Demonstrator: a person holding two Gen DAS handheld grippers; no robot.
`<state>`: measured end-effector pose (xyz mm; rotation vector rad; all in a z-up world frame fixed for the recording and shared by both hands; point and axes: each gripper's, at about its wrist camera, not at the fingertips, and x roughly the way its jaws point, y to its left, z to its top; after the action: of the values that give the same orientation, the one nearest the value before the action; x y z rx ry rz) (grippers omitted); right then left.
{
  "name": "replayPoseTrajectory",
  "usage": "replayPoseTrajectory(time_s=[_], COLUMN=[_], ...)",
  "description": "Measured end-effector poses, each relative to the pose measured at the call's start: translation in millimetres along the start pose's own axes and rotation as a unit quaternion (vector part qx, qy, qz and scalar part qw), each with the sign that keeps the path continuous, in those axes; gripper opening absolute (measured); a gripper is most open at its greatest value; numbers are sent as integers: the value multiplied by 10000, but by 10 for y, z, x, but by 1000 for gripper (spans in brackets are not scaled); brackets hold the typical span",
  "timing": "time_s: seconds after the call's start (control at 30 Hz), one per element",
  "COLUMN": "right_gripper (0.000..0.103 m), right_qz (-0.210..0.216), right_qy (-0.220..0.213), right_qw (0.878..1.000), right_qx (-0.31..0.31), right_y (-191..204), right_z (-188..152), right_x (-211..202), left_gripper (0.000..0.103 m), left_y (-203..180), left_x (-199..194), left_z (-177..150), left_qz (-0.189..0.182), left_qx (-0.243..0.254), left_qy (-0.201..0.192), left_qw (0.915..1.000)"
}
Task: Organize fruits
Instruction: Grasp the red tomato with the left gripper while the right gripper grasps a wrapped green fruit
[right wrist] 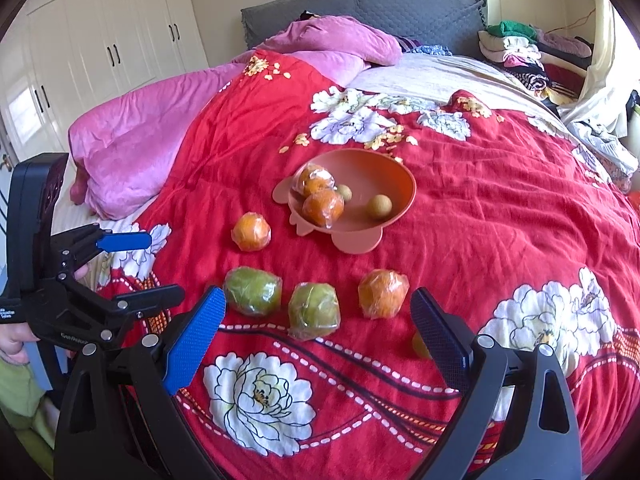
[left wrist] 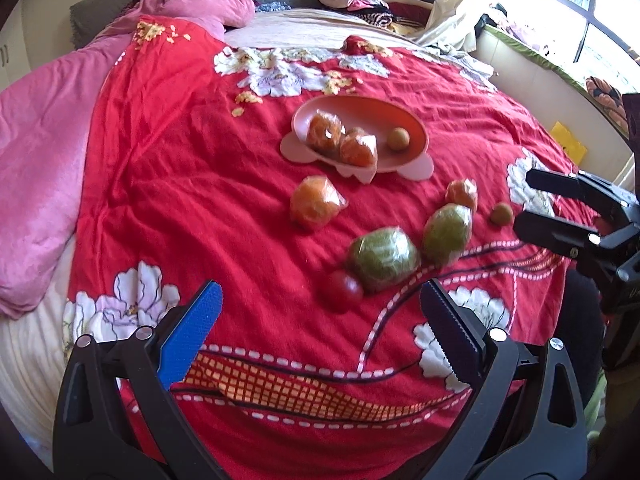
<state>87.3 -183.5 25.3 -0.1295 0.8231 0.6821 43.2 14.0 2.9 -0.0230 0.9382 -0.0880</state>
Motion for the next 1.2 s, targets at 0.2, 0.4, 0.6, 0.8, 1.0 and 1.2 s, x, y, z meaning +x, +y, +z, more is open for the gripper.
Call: replayPoseTrajectory(time_s=[0.2,0.4,0.6,0.8,1.0,1.2], right_gripper=[93,93,92,62,51,41], right_qz=[19,31,32,123,115,230], right_qy=[121,241,362,520,594,715], right_qw=[9999,9997,9993,9985,9981,9968], right_qx=[-3,-32,0,73,145,272], right_y=[30,70,74,45,-12,-87], right_z=[-84,-172,-233,-254,-211,-194], right_x=[53,110,200,352,529,711], left_gripper=[93,82,61,47,36,27], left_y=[6,-22,-88,-96,-80,-54], left_x=[63,124,196,285,359,429], left_z=[-126,-174,-146,-109,-74,-44], left_qz=[-46,-129,-339,-480,-525,-610], left_qx=[113,293,474,537,624,661], left_qy=[148,245,295,363,420,491], left_qw=[9998,9992,9979,9967,9958,9947])
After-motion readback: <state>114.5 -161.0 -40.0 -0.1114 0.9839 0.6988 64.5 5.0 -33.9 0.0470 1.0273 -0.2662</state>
